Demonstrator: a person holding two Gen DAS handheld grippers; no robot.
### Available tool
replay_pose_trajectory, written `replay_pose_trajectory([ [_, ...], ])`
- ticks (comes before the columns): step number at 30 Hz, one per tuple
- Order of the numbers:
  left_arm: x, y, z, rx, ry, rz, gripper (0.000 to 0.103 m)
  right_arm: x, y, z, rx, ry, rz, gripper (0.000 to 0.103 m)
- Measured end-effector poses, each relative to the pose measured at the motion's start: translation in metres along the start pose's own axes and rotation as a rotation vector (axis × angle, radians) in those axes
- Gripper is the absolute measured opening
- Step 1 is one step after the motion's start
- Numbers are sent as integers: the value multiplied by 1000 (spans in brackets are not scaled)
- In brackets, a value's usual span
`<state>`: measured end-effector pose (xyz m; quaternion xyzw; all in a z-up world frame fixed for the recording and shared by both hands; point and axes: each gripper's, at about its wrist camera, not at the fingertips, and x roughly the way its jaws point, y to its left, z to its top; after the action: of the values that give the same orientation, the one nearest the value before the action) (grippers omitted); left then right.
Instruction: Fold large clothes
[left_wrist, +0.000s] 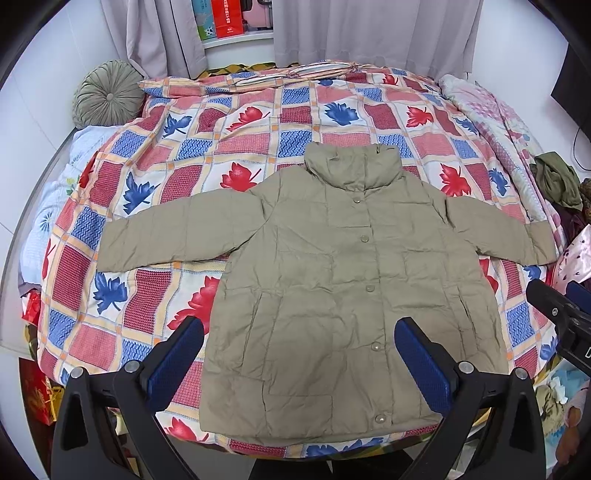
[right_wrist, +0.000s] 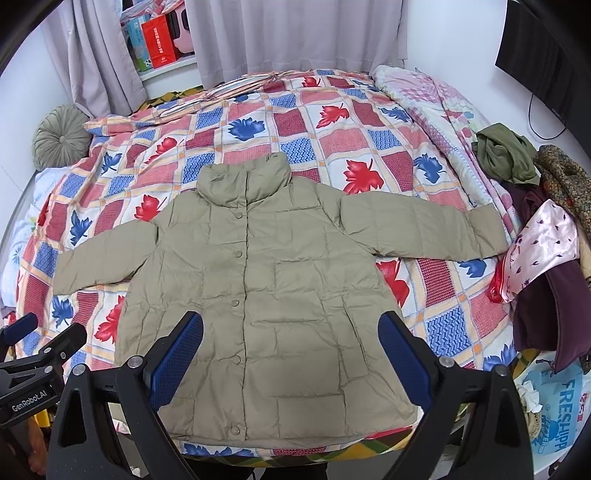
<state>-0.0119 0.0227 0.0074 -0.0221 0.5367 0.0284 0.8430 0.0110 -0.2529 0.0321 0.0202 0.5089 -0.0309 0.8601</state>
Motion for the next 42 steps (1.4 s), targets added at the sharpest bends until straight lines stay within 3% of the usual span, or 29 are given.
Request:
replay_pose_trajectory([
  [42,2,5,0,-2,6,-1,103,-3,3,2,-7,-2,-1,97],
])
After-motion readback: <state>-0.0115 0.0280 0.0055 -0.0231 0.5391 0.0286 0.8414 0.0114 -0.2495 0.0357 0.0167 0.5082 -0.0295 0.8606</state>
